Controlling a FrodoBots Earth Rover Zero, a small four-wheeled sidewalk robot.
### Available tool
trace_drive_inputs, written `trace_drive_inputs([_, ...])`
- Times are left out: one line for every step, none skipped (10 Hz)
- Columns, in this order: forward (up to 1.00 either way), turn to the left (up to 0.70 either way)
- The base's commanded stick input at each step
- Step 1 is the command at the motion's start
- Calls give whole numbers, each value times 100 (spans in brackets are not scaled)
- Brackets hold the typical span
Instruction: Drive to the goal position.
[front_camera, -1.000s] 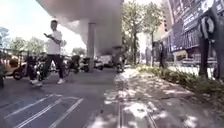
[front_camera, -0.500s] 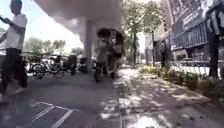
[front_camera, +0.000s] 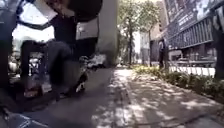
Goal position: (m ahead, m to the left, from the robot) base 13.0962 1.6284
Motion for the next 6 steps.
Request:
trace_drive_inputs([70,0])
trace_drive_inputs([70,0])
trace_drive_inputs([70,0])
trace_drive_inputs([70,0])
trace_drive_inputs([70,0])
trace_drive_inputs([70,0])
